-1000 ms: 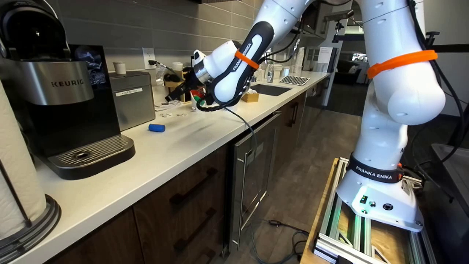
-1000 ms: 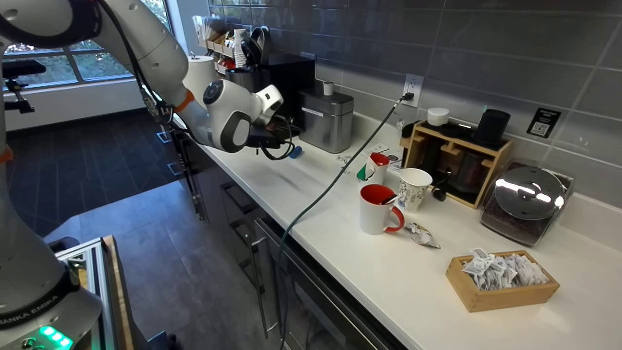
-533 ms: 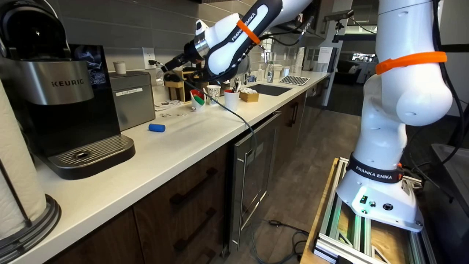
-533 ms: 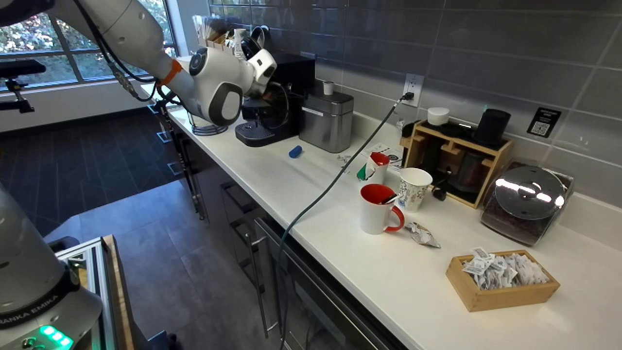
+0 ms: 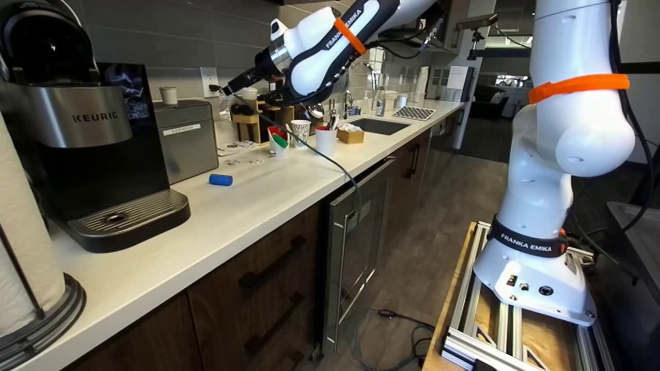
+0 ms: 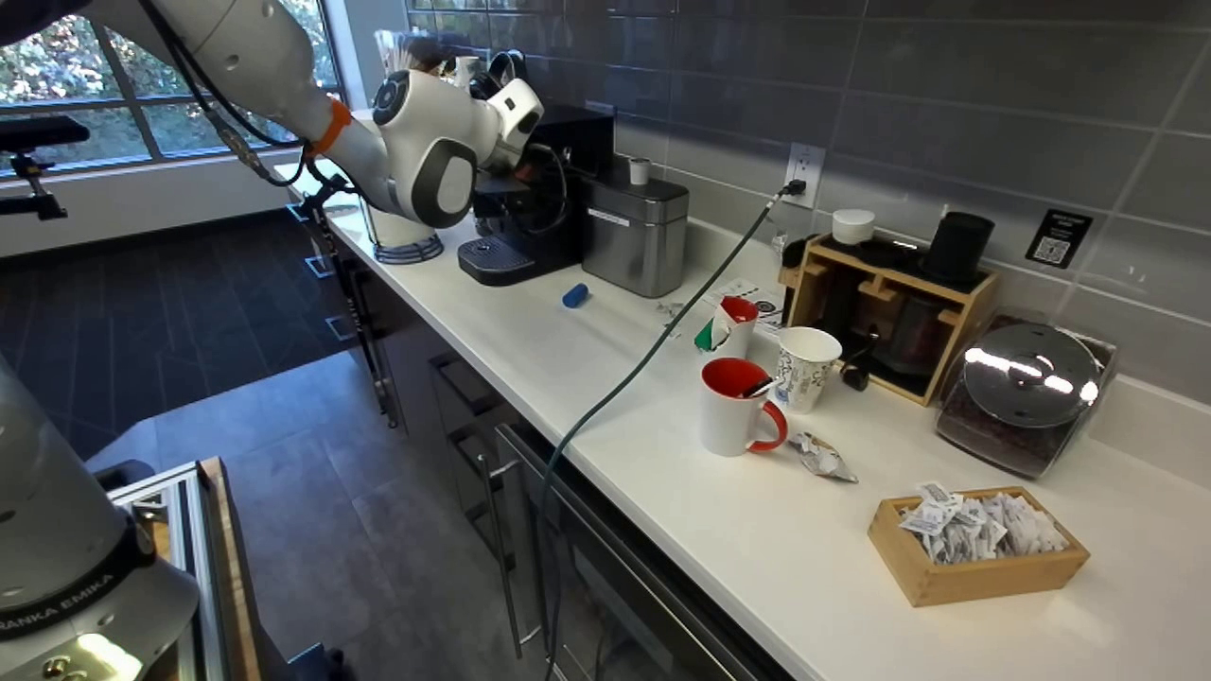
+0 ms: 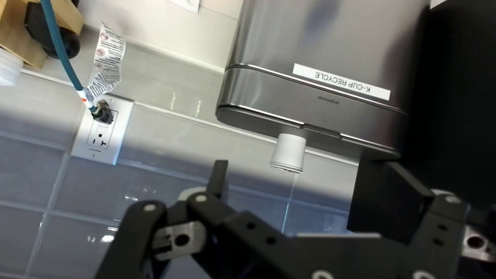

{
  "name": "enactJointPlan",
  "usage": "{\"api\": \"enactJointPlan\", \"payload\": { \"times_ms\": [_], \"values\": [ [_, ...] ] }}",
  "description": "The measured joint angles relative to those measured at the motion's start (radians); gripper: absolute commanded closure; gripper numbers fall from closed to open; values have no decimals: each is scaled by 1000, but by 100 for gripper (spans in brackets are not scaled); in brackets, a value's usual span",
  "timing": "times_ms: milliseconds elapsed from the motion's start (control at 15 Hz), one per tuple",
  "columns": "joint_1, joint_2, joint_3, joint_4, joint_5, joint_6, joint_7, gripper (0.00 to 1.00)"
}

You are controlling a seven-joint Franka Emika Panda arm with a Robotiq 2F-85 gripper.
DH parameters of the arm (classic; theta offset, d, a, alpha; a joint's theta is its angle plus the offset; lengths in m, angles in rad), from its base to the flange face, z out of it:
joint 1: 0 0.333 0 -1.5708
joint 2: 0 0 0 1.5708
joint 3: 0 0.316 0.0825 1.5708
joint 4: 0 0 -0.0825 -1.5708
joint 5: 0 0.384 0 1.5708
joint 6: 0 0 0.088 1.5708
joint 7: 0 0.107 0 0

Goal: Put the blue block upright, then put the coffee pod in the coffeemaker

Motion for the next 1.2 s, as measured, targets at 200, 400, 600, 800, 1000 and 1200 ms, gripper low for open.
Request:
{"api": "enactJointPlan", "payload": {
  "times_ms": [200, 400, 600, 800, 1000, 1200],
  "values": [
    [5, 7, -24, 54, 43, -6, -1, 0],
    [-10, 28, -41, 167, 62, -78, 18, 0],
    [-66, 48, 43, 290, 56, -219, 59, 0],
    [-123, 92, 173, 411, 62, -323, 55, 0],
    [-136, 137, 201, 475, 62, -335, 48, 0],
    [-131, 146, 181, 484, 52, -335, 61, 0]
  ]
}}
